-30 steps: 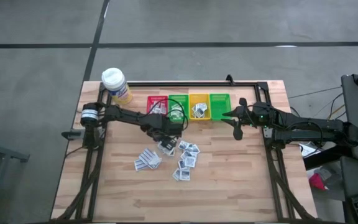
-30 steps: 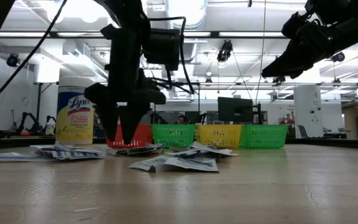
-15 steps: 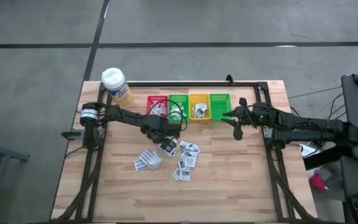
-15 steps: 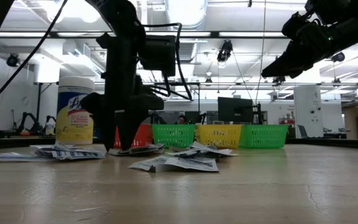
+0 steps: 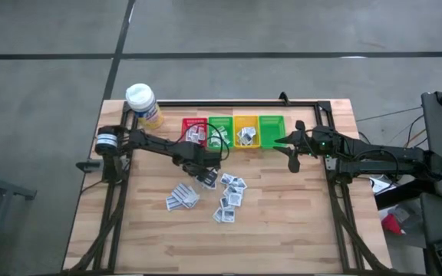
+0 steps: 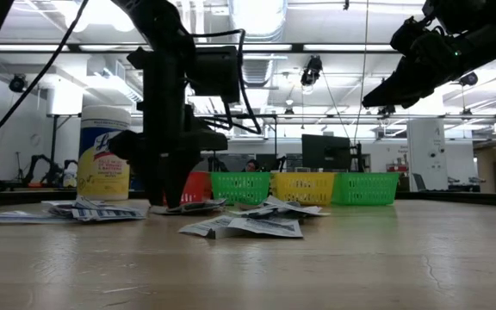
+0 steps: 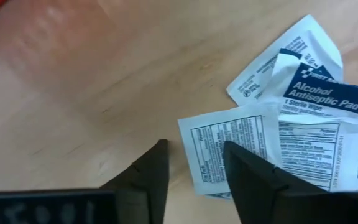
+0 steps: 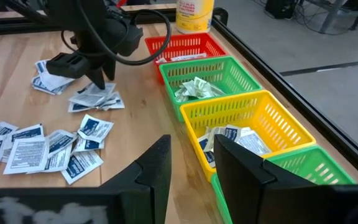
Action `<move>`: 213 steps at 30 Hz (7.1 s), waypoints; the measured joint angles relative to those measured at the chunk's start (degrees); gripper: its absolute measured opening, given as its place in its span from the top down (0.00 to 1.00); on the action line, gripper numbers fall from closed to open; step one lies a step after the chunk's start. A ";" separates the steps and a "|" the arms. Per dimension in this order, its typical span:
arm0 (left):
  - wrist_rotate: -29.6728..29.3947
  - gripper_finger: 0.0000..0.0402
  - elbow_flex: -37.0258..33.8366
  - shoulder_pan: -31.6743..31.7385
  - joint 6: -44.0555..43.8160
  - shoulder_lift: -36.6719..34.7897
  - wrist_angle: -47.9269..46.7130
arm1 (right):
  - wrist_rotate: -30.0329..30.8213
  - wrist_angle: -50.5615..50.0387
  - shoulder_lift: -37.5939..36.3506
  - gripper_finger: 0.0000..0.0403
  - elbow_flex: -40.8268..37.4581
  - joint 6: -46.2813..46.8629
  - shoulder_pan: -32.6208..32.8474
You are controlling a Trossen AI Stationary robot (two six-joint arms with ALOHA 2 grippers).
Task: Pick & Place First Aid Supplies
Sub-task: Put the alcohol pad into the yellow bin
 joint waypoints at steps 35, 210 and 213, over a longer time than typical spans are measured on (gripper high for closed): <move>-2.58 1.00 0.12 0.07 0.14 -1.38 -0.09 | 0.01 0.00 0.00 0.71 0.00 0.02 0.00; -1.76 0.54 24.57 -8.08 -2.70 8.79 -17.11 | 0.01 -1.18 0.01 0.66 0.00 0.02 0.00; -1.98 0.54 24.03 -8.02 -2.69 8.79 -16.64 | 0.01 -1.18 0.01 0.66 0.00 0.03 -0.01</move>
